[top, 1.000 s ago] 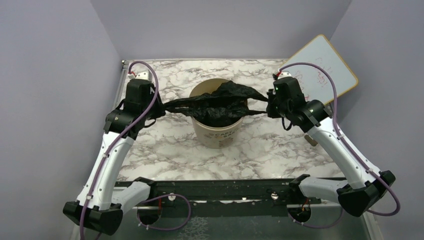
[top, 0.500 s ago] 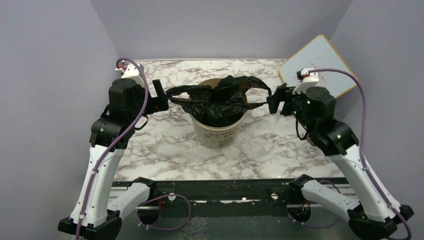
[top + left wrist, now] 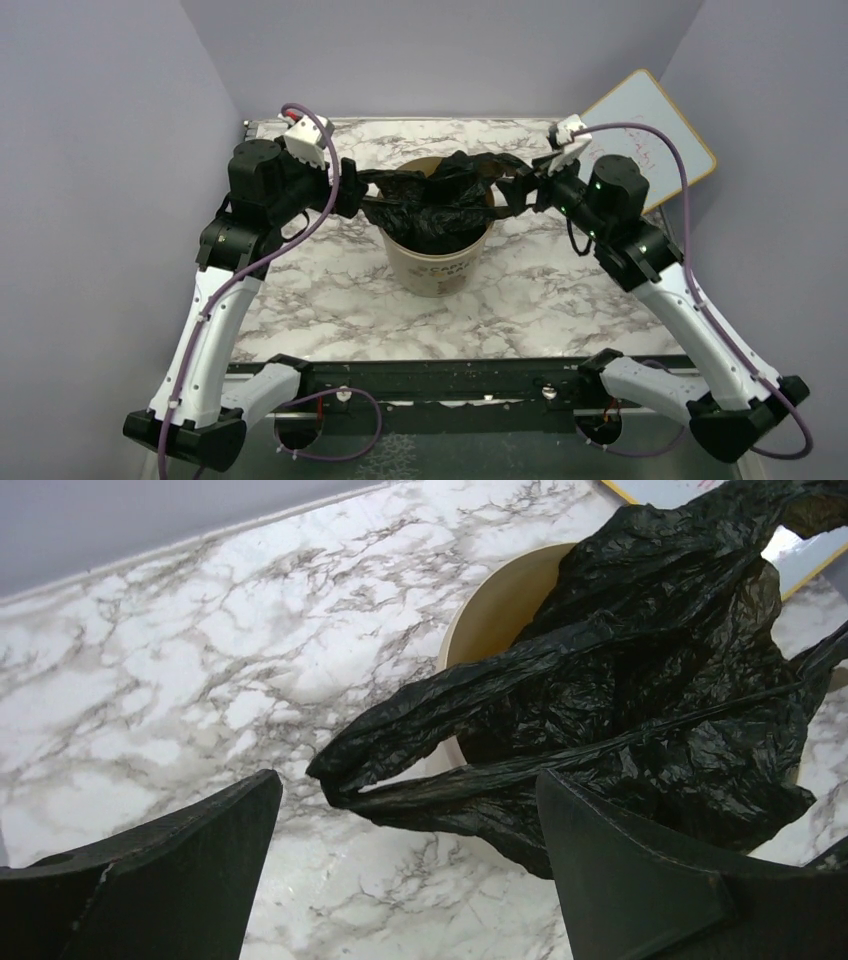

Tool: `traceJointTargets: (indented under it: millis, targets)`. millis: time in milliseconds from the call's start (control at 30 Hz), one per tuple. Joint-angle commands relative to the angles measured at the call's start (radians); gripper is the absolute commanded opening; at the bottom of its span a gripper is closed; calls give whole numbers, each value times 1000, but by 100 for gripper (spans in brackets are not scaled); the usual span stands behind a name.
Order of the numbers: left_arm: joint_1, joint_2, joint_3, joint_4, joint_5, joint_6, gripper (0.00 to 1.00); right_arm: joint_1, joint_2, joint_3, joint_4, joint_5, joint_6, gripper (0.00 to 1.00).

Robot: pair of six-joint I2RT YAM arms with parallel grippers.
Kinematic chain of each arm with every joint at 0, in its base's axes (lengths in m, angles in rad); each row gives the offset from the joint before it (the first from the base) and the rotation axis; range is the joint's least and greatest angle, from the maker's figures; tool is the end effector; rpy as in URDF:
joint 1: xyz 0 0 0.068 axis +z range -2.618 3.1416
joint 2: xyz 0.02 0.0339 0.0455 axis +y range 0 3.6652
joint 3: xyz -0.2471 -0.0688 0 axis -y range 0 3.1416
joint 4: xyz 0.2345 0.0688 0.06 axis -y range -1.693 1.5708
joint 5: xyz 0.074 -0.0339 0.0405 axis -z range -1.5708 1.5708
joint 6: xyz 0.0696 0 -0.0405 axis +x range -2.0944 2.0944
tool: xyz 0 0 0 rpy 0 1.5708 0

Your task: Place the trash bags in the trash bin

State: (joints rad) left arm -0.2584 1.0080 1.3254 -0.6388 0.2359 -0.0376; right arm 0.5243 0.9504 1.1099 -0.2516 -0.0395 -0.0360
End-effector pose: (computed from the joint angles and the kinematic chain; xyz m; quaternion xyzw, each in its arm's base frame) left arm 0.2150 -0.0736 0.4079 0.1572 0.7930 -0.1801 0.5604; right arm 0.2075 0.1232 0.3978 -0.2171 0.7063 0.1770 0.6502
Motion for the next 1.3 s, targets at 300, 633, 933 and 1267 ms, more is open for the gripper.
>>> traceJointTargets:
  millis: [300, 633, 933, 1267]
  targets:
    - [1, 114, 34, 173, 286, 334, 99, -3, 193, 188, -124, -58, -242, 81]
    - [1, 187, 42, 200, 359, 362, 85, -3, 327, 283, -218, 2, -227, 66]
    - [1, 245, 58, 203, 275, 423, 82, -4, 358, 330, -223, 69, -220, 62]
    - [1, 256, 61, 177, 342, 444, 49, -4, 387, 373, -271, 87, -239, 63]
